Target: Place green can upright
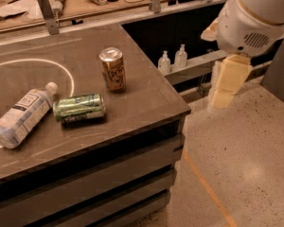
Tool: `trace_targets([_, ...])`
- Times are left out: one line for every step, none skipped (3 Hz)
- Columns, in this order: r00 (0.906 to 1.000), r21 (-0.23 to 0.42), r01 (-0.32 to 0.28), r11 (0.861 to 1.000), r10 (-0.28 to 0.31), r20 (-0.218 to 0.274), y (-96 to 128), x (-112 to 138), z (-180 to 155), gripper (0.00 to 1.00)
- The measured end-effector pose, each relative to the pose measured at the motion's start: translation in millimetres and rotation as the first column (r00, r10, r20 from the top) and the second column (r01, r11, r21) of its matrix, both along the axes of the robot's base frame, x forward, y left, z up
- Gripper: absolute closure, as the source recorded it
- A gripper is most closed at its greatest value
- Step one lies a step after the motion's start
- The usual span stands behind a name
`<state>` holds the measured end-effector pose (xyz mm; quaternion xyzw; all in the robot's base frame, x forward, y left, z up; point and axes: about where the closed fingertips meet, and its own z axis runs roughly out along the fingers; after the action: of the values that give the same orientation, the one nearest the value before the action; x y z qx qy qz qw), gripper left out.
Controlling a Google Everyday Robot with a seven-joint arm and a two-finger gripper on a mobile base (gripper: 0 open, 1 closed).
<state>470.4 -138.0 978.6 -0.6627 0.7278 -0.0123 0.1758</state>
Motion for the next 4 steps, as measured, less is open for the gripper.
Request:
trace_targets([0.9967,0.014,-0.08,0.997,0.081,-0.011,48.1,10.7,-7.1,0.0])
trace_targets([0.9871,0.024,-0.158,0.987,0.158,-0.024,97.7,19.4,-12.9,0.0])
trace_targets([0.9728,0.025,-0.229,0.973,0.23,-0.031,142.0,25.3,-16.5,0.0])
trace_targets([0.9551,0.017,-0.292,0.956,0.293,-0.044,185.4,30.2,-21.3,0.0])
